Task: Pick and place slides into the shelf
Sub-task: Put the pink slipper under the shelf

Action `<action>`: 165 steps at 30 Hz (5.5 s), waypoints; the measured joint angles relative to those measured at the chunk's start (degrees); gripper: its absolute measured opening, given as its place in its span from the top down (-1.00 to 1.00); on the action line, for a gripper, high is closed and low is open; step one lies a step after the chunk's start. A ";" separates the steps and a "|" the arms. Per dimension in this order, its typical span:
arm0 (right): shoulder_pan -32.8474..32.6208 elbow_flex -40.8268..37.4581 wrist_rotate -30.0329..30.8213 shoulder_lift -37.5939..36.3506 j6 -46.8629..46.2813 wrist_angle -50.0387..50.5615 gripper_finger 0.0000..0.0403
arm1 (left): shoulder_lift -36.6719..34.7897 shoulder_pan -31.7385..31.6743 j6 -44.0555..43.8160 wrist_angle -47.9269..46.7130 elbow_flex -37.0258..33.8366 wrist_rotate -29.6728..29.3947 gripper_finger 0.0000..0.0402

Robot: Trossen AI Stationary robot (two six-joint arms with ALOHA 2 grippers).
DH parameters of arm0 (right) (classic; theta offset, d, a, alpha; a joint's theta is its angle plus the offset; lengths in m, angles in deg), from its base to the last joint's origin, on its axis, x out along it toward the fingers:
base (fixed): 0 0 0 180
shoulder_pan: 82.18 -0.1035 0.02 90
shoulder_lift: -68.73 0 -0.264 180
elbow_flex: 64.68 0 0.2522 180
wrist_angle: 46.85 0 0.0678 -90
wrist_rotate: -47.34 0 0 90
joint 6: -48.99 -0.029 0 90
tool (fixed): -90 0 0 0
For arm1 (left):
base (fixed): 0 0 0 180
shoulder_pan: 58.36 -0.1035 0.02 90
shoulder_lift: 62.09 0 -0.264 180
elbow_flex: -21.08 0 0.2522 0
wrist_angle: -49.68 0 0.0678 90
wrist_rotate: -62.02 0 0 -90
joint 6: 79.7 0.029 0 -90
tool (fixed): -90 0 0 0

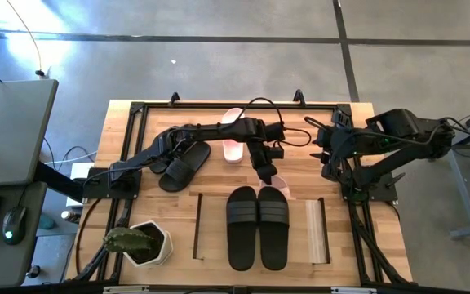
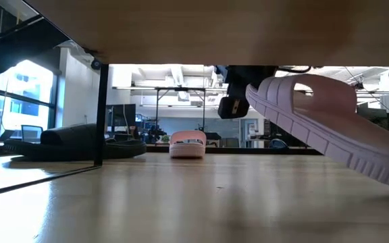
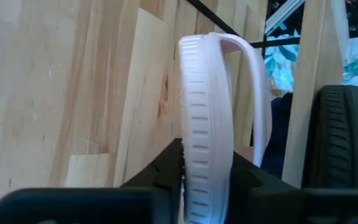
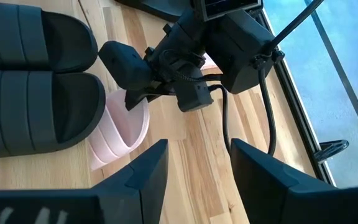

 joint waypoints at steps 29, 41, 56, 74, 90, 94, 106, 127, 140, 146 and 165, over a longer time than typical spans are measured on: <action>11.75 -13.24 -8.52 -9.92 -4.73 -2.27 0.18 | -0.09 1.88 4.44 6.64 0.00 -1.22 0.09; 19.98 -31.99 -21.52 -16.55 -8.43 -12.62 0.18 | -0.09 1.59 5.97 6.93 0.00 -7.05 0.05; 39.12 -33.88 -36.10 -10.10 -7.97 -16.70 0.18 | -0.09 2.27 4.05 9.98 0.01 -4.88 0.00; 46.29 -55.29 -67.28 -4.50 -12.10 -43.15 0.30 | -0.09 2.91 3.17 11.00 0.00 -3.71 0.01; 61.53 -55.73 -71.82 -13.06 -2.29 -37.85 0.96 | -0.09 1.77 2.95 11.07 0.00 -4.13 0.02; 66.33 -57.87 -71.00 -17.12 -2.47 -37.16 0.99 | -0.09 1.83 2.95 11.13 0.00 -4.13 0.02; 66.15 -65.94 -76.31 -20.85 -12.94 -43.50 1.00 | -0.09 1.81 2.91 11.13 0.00 -4.11 0.02; 44.99 -66.12 -74.55 -7.06 -26.83 -61.63 1.00 | -0.09 1.81 1.29 14.03 0.00 -3.69 0.01; 41.72 -66.12 -74.11 -3.63 -28.09 -65.54 1.00 | -0.09 1.81 3.01 14.08 0.00 -10.81 0.01; 41.72 -66.12 -75.04 -3.67 -26.52 -61.83 1.00 | -0.09 1.14 3.13 13.66 0.00 -11.06 0.01; 41.75 -66.12 -72.87 -3.72 -21.46 -56.37 1.00 | -0.06 -2.79 1.42 9.51 2.11 -4.59 0.01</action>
